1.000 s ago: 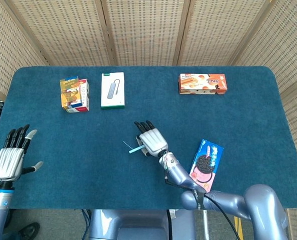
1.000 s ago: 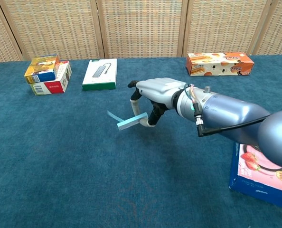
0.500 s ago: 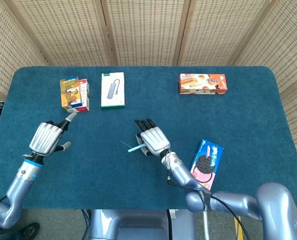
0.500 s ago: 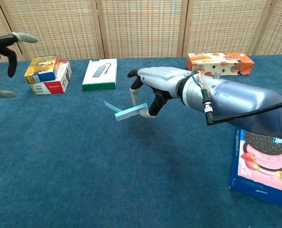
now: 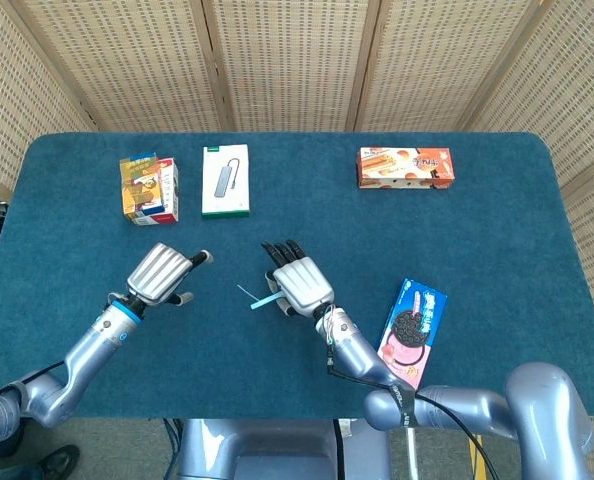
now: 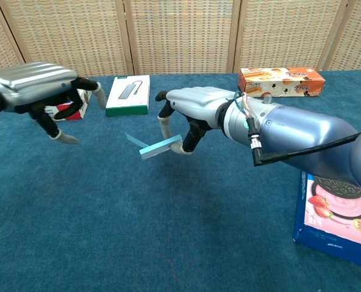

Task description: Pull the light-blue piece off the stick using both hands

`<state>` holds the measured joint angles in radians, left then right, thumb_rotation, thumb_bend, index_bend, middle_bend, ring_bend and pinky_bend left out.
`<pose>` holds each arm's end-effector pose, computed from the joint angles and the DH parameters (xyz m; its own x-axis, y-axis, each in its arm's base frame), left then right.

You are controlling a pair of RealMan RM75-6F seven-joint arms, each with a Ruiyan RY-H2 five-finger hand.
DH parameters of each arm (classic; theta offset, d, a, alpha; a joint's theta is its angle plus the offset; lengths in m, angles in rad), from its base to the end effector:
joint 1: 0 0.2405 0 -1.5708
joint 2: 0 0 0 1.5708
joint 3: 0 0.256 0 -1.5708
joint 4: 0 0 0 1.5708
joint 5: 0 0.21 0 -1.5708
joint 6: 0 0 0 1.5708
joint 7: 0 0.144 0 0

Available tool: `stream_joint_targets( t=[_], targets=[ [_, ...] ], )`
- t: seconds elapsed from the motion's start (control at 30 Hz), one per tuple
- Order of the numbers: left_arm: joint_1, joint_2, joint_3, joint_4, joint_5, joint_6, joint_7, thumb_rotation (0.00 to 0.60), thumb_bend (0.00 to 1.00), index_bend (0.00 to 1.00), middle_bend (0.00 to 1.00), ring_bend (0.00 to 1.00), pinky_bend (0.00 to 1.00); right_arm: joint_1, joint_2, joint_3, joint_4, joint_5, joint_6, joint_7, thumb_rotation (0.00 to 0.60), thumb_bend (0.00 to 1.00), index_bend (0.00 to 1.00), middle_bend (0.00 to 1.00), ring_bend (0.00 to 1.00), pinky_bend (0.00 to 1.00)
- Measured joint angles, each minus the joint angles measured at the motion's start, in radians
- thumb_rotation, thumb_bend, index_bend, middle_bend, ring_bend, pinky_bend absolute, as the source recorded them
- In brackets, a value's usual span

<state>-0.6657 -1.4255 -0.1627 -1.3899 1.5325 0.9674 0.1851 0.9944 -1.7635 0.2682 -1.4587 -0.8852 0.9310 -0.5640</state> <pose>-0.1727 0.3432 0.0254 0.6016 0.0778 0.7950 0.6878 -0.5566 -0.4660 -0.0314 -0.3455 -0.0761 0.4458 -0.2815 0.8497 -0.8229 -0.5025 0.2653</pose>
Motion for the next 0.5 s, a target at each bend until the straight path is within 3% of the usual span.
stream_joint_targets(
  t=[0.5],
  targets=[
    [-0.109, -0.035, 0.007, -0.009, -0.029, -0.093, -0.119, 0.600, 0.23, 0.46, 0.83, 0.98, 1.00, 0.026, -0.037, -0.002, -0.010, 0.056, 0.029, -0.055, 0.600, 0.44, 0.54, 0.02, 0.00, 0.00]
  ],
)
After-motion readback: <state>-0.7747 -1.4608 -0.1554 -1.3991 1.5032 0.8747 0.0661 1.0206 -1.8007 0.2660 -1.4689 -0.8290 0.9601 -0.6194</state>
